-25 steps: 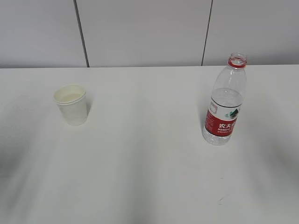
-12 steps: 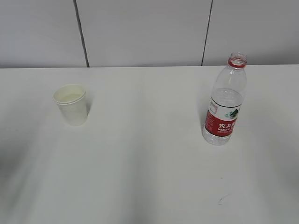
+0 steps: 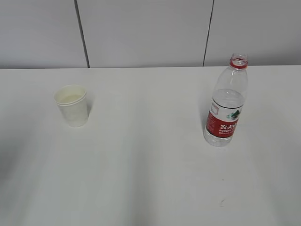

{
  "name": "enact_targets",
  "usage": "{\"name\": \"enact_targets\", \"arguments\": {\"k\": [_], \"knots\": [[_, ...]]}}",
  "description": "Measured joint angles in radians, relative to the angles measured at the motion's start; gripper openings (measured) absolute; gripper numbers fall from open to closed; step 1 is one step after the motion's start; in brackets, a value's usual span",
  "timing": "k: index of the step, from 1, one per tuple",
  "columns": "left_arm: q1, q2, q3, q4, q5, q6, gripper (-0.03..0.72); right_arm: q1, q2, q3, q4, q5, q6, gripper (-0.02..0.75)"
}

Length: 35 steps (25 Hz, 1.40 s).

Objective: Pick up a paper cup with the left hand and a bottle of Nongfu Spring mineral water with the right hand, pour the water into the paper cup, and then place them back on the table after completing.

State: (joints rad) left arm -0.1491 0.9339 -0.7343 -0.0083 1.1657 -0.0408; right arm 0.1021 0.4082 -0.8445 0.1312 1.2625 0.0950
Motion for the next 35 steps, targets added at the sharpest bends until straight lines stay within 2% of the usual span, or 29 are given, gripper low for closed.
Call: {"name": "enact_targets", "arguments": {"k": [10,20,31,35], "knots": [[0.0,-0.167,0.0,0.008,-0.049,0.001,0.34,0.0,-0.158,0.151,-0.008,0.005,-0.034,0.588],[0.0,-0.492,0.047,0.032,-0.088,0.002,0.322,0.0,-0.294,0.259,-0.021,0.005,-0.095,0.588],[0.0,-0.828,0.101,0.024,0.016,0.018,0.313,0.0,-0.376,0.306,-0.023,0.007,-0.128,0.587],[0.0,-0.929,0.101,0.008,0.047,0.018,0.313,0.0,-0.42,0.32,-0.023,-0.037,-0.173,0.587]]}}
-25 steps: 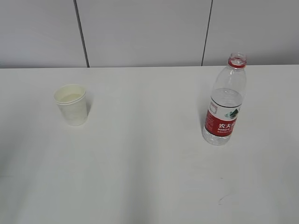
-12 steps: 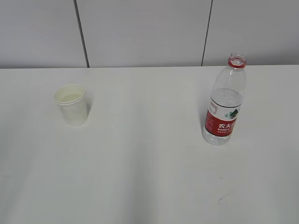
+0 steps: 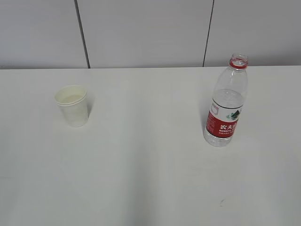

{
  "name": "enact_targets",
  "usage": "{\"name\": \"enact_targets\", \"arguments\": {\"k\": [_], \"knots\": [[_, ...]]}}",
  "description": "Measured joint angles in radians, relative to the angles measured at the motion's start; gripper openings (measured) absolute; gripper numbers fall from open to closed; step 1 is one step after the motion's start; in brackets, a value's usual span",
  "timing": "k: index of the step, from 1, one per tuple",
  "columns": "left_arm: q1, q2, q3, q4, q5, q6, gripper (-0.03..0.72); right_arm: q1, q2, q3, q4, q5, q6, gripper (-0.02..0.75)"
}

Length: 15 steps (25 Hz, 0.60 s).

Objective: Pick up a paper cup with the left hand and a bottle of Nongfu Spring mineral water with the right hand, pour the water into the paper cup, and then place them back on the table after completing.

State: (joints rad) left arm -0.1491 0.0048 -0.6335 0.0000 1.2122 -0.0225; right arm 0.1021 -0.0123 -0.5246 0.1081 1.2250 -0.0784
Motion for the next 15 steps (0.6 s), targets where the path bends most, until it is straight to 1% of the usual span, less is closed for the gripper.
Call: {"name": "enact_targets", "arguments": {"k": [3,7,15], "knots": [[0.0,-0.015,0.002,0.0,0.054,0.0,0.313,0.0,-0.006,0.013,0.0,-0.029,-0.015,0.588],[0.0,-0.018,0.024,0.0,0.064,0.0,0.311,0.0,-0.006,0.017,0.002,-0.061,-0.043,0.587],[0.0,-0.018,0.087,-0.01,-0.061,0.001,0.302,0.0,-0.006,0.026,0.01,-0.068,-0.05,0.587]]}}
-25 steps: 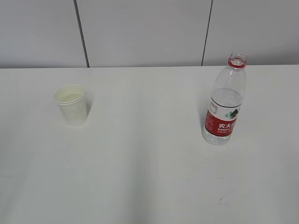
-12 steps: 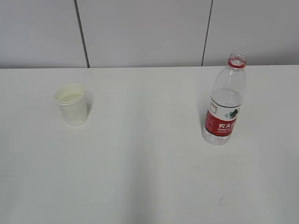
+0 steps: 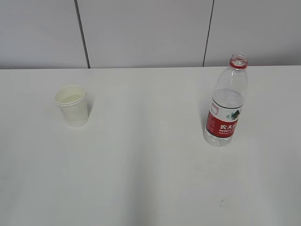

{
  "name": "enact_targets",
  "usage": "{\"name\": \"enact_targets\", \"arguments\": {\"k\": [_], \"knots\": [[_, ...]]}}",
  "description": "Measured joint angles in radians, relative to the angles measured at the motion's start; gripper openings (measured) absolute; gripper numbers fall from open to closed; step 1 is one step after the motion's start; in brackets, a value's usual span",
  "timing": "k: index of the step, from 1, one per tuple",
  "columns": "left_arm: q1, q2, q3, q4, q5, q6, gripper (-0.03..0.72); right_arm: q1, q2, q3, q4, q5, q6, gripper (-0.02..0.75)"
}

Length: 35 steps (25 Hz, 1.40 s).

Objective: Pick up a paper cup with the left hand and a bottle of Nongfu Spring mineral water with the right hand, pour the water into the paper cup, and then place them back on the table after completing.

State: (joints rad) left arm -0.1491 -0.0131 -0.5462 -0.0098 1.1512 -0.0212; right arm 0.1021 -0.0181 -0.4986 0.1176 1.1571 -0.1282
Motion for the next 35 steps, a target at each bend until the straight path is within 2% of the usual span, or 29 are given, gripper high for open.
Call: {"name": "enact_targets", "arguments": {"k": [35], "knots": [[0.0,0.0,0.021,-0.039,-0.043,0.002,0.3,0.0,0.0,0.007,0.006,0.0,-0.004,0.587]]}}
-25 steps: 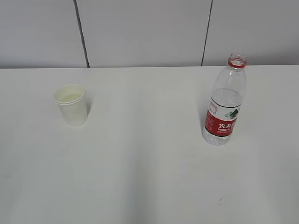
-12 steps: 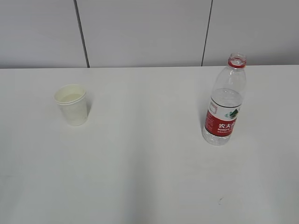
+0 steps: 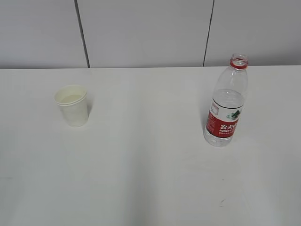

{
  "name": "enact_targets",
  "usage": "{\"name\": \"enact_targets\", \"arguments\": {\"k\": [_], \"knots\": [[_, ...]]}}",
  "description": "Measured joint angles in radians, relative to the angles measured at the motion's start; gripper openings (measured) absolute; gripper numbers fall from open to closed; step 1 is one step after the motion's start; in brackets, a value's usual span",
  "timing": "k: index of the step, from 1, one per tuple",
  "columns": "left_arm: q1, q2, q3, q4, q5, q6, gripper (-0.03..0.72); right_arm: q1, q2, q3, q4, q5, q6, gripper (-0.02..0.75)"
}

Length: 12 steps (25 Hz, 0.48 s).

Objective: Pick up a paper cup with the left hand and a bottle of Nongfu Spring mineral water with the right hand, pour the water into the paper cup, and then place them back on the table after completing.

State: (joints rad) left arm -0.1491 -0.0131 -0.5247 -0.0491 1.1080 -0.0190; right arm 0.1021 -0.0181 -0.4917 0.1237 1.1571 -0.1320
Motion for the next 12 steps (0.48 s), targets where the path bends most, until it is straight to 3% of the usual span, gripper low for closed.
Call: {"name": "enact_targets", "arguments": {"k": [12], "knots": [[0.091,0.0,0.0,0.025,-0.001,0.0,0.3,0.0,0.0,0.0,-0.015,0.0,0.0,0.587]]}}
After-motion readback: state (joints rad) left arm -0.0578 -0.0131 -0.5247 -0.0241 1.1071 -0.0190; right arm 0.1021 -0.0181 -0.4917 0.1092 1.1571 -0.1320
